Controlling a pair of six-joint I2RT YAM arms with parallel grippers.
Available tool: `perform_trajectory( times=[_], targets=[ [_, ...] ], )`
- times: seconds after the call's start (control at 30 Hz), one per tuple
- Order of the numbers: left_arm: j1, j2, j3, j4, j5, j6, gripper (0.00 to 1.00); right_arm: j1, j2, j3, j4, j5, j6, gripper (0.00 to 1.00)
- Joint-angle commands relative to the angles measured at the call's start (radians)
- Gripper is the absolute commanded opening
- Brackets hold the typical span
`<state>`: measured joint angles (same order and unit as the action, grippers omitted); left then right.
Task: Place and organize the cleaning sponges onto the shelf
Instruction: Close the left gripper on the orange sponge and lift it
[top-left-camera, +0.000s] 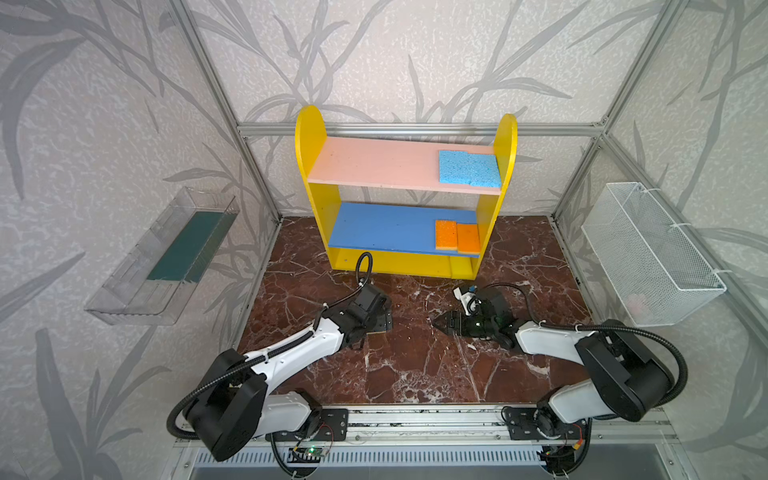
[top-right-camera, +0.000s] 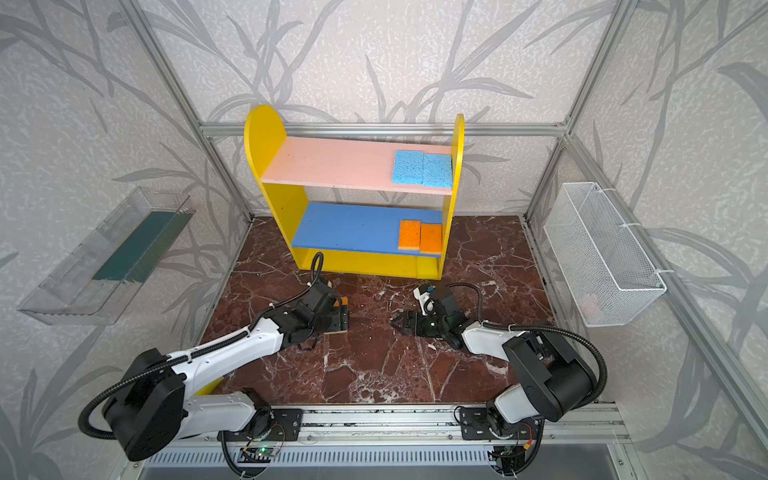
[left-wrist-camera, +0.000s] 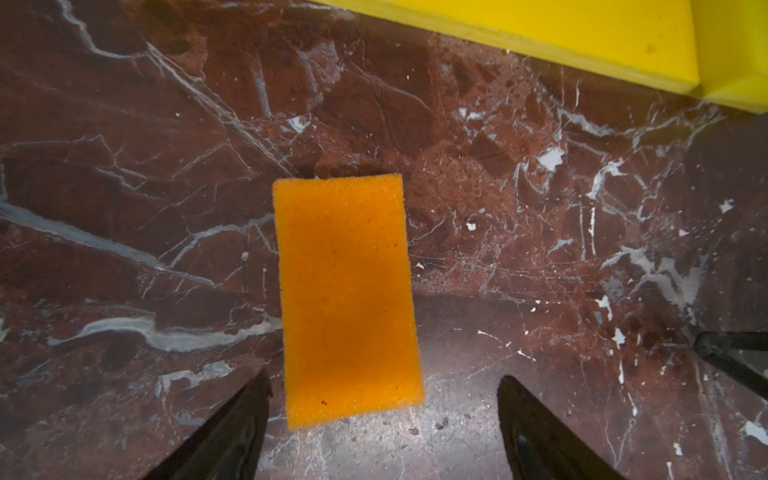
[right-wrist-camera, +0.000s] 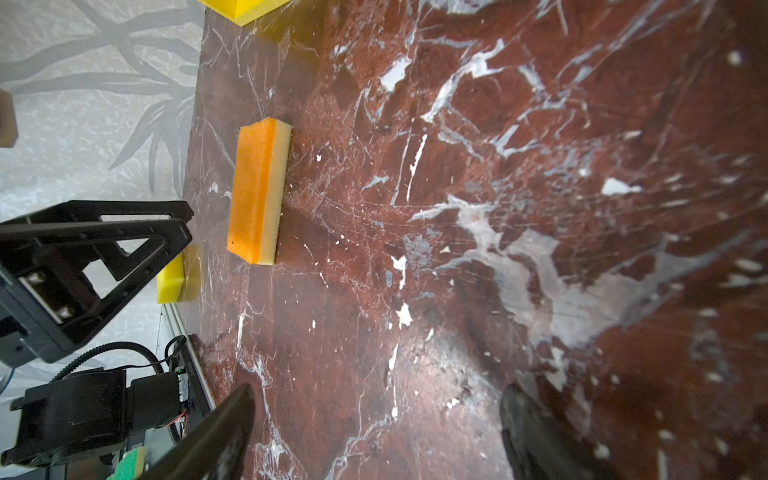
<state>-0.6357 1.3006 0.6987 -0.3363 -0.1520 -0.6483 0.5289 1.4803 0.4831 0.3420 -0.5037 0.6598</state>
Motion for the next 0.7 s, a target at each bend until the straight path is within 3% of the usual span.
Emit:
perform_trajectory(
  times=[0.0, 0.3, 0.67],
  targets=[
    [-0.004, 0.051, 0.033, -0.036, 0.001, 0.027, 0.88, -0.003, -0.006, -0.006, -0.015, 0.016, -0.017, 0.91],
    [-0.009, 0.14, 0.065, -0.063, -0.032, 0.005, 0.94, -0.003, 0.003, -0.006, -0.008, 0.01, -0.016, 0.91],
    [-0.009, 0.23, 0.087, -0.063, -0.025, -0.005, 0.94, -0.004, 0.008, -0.001, -0.008, 0.002, -0.017, 0.91]
  ],
)
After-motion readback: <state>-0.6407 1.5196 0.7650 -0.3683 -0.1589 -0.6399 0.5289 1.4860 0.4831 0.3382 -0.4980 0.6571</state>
